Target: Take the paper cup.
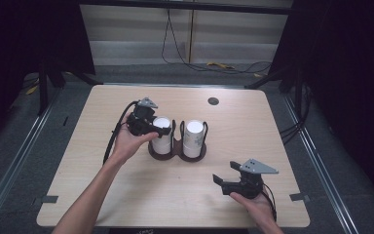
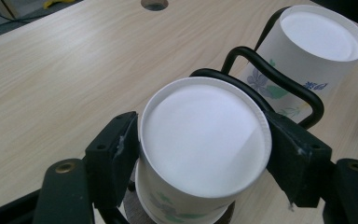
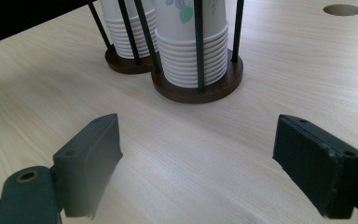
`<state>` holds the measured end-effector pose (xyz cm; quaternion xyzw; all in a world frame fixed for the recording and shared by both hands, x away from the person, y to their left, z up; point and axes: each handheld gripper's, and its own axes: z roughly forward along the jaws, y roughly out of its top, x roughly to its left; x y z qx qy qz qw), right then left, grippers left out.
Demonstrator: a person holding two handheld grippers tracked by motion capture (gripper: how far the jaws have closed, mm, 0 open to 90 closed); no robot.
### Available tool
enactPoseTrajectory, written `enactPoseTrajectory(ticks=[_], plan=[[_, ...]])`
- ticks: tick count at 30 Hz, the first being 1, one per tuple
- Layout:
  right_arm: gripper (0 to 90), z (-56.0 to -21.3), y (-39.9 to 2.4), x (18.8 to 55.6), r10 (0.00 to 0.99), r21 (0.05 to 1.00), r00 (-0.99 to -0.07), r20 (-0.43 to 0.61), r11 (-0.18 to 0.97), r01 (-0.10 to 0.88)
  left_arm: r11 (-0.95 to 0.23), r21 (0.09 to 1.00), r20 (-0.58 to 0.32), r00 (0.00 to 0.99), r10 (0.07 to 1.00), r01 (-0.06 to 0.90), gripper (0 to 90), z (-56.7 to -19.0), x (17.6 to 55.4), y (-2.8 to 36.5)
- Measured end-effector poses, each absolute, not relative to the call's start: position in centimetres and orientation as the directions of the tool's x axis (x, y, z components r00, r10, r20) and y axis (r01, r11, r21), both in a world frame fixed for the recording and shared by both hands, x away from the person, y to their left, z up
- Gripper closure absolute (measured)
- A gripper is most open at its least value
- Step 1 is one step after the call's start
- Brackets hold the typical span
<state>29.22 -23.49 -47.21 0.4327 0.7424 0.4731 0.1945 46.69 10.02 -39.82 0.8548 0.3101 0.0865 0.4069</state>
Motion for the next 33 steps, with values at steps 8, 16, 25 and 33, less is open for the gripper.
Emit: enactPoseTrajectory(ticks=[8,16,25,33], plan=[[15.0,-47.2,-23.4,29.2,0.826,0.870,-0.552,0.117,0.182,0.458,-0.484,0.746,-0.090,0.790,0.607,0.457,33.0,-39.7,46.6,9.9],[15.0,-47.3,-23.4,29.3,0.825,0.867,-0.552,0.121,0.183,0.463,-0.463,0.761,-0.099,0.787,0.609,0.454,33.5,-39.3,46.5,10.3],[15.0,-47.3,-23.3,29.3,0.825,0.866,-0.551,0.123,0.182,0.466,-0.459,0.777,-0.086,0.795,0.601,0.431,33.8,-39.0,46.3,10.4],[15.1,-47.4,-23.1,29.3,0.822,0.863,-0.557,0.119,0.192,0.467,-0.449,0.791,-0.078,0.795,0.601,0.416,33.8,-38.7,46.2,10.6]])
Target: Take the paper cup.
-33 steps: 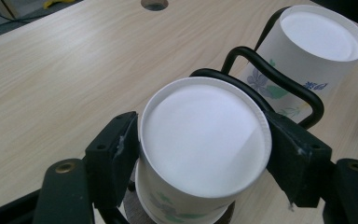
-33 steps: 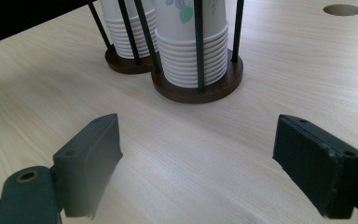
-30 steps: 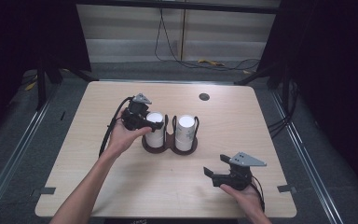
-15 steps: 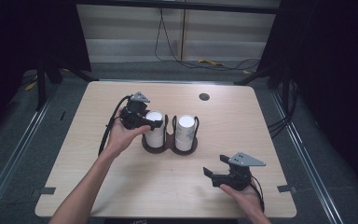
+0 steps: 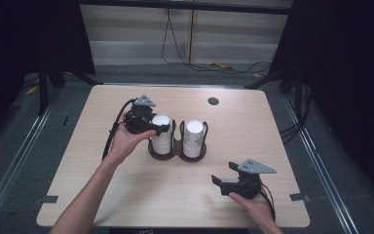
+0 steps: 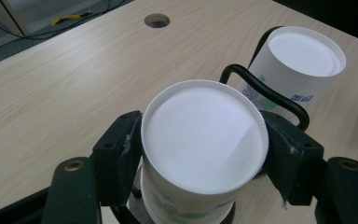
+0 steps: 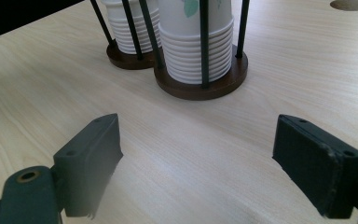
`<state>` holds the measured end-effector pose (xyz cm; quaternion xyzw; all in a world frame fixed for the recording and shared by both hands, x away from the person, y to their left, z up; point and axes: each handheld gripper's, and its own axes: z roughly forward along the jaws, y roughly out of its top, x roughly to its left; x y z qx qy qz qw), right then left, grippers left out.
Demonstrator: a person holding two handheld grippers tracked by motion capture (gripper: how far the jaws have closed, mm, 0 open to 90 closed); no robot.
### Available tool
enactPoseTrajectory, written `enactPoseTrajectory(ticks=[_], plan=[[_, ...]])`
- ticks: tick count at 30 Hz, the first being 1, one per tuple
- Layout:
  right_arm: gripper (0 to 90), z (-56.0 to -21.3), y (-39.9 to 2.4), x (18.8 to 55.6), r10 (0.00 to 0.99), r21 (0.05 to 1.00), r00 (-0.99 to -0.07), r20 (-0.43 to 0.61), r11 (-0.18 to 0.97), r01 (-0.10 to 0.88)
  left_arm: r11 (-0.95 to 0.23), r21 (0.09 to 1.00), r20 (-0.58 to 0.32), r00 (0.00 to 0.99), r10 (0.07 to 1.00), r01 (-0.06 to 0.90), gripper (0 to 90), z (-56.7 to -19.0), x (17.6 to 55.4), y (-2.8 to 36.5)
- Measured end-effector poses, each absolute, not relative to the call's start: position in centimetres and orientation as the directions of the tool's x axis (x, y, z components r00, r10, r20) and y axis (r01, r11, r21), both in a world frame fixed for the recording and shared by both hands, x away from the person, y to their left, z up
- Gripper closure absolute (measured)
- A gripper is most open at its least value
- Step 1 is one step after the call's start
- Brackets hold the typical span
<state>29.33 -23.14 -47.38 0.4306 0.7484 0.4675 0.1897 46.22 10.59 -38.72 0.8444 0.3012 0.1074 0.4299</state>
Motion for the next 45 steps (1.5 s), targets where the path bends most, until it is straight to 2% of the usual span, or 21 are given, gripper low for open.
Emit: enactPoseTrajectory(ticks=[20,45], plan=[[15.1,-47.5,-23.1,29.4,0.822,0.860,-0.556,0.121,0.193,0.473,-0.411,0.827,-0.068,0.794,0.604,0.383,33.7,-38.1,45.9,11.0],[15.4,-47.4,-23.1,29.4,0.821,0.861,-0.558,0.120,0.195,0.471,-0.295,0.879,-0.141,0.794,0.592,0.375,33.8,-36.6,45.9,12.0]])
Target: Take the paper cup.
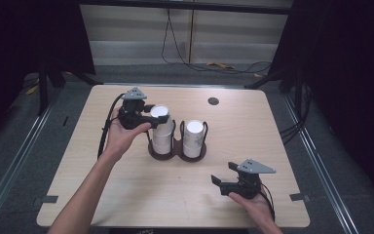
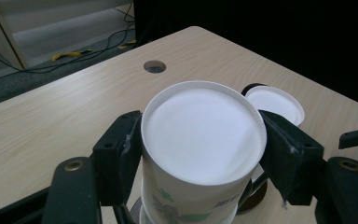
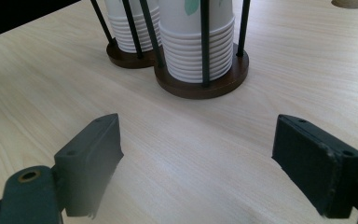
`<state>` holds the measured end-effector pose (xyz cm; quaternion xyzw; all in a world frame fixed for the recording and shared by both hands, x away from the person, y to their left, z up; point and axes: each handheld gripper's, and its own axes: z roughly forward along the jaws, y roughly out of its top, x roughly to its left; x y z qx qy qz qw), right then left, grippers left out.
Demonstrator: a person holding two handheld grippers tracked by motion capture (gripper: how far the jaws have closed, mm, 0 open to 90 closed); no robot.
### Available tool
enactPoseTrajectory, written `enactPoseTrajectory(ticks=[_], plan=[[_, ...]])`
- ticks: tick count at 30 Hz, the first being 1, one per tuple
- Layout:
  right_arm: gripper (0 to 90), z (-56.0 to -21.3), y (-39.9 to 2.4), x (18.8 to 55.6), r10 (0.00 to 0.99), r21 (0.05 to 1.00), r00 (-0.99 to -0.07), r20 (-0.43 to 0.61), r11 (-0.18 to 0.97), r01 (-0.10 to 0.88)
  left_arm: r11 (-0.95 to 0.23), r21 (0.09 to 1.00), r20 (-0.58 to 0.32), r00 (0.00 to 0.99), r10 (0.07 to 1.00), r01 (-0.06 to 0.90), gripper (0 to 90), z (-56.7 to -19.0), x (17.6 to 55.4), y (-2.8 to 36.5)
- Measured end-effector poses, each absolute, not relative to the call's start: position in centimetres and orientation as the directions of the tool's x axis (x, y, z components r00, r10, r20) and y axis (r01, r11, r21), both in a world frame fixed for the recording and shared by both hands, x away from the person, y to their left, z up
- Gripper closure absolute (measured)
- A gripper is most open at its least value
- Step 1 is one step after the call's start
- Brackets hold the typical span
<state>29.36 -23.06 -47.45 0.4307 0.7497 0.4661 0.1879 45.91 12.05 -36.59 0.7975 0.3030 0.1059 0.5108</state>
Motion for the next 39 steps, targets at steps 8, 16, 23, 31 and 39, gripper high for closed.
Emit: enactPoseTrajectory(ticks=[8,16,23,31,39], plan=[[15.6,-47.5,-23.0,29.4,0.822,0.860,-0.557,0.121,0.193,0.472,-0.281,0.891,-0.125,0.788,0.603,0.357,33.7,-35.9,45.6,12.7],[16.0,-47.4,-23.0,29.3,0.819,0.860,-0.561,0.119,0.197,0.470,-0.270,0.906,-0.116,0.805,0.581,0.325,33.8,-35.3,45.1,13.4],[15.9,-47.5,-22.9,29.3,0.819,0.860,-0.561,0.120,0.197,0.471,-0.195,0.928,-0.170,0.825,0.540,0.319,33.7,-34.9,44.3,14.1],[16.0,-47.5,-22.9,29.3,0.819,0.861,-0.561,0.120,0.196,0.470,-0.187,0.938,-0.162,0.844,0.510,0.293,33.7,-34.4,42.9,14.4],[16.0,-47.4,-22.9,29.2,0.821,0.863,-0.558,0.120,0.192,0.468,-0.158,0.944,-0.182,0.858,0.481,0.289,33.7,-34.8,41.4,14.3]])
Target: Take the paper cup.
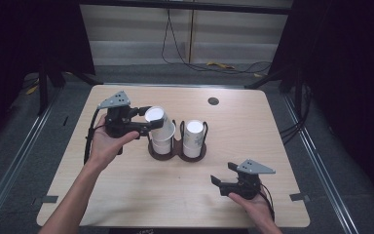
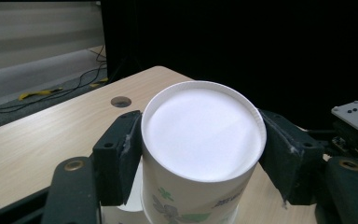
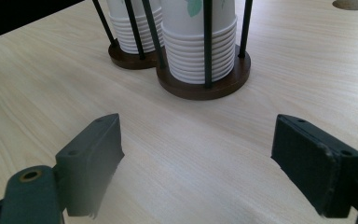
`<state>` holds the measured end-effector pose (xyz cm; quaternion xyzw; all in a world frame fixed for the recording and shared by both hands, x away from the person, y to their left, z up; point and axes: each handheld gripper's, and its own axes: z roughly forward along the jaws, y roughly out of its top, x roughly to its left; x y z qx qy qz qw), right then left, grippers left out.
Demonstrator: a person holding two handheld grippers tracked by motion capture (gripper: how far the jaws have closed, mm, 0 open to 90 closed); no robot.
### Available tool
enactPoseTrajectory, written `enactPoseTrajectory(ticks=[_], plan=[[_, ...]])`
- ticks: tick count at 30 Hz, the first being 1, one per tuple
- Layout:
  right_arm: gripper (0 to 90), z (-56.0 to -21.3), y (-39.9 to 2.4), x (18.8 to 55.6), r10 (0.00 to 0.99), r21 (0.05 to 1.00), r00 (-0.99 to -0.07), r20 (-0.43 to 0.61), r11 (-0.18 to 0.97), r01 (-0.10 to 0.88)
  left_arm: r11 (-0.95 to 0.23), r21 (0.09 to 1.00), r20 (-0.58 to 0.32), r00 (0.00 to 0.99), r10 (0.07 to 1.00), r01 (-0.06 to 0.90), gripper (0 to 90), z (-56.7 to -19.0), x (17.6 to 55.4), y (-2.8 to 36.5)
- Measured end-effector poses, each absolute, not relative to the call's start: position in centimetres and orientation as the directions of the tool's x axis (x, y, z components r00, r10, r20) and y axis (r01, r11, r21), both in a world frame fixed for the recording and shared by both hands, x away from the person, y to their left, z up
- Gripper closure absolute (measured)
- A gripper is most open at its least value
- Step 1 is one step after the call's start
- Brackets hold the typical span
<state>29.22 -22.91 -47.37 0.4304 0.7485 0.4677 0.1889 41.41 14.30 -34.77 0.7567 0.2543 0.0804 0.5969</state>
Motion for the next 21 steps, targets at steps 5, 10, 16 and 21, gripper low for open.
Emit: enactPoseTrajectory(ticks=[5,10,16,21], plan=[[15.9,-47.4,-22.9,29.2,0.820,0.864,-0.559,0.125,0.188,0.468,-0.165,0.945,-0.182,0.872,0.455,0.283,33.8,-35.0,40.3,14.1],[15.9,-47.2,-22.8,29.1,0.815,0.867,-0.564,0.130,0.183,0.463,-0.174,0.946,-0.177,0.884,0.433,0.275,33.9,-35.3,39.3,13.8],[15.9,-46.7,-22.5,29.0,0.802,0.878,-0.581,0.136,0.175,0.446,-0.157,0.943,-0.208,0.889,0.407,0.292,33.8,-36.1,38.5,13.6],[15.1,-46.0,-21.8,29.1,0.775,0.886,-0.618,0.134,0.185,0.424,-0.159,0.941,-0.217,0.892,0.397,0.300,33.9,-36.6,38.0,13.2]])
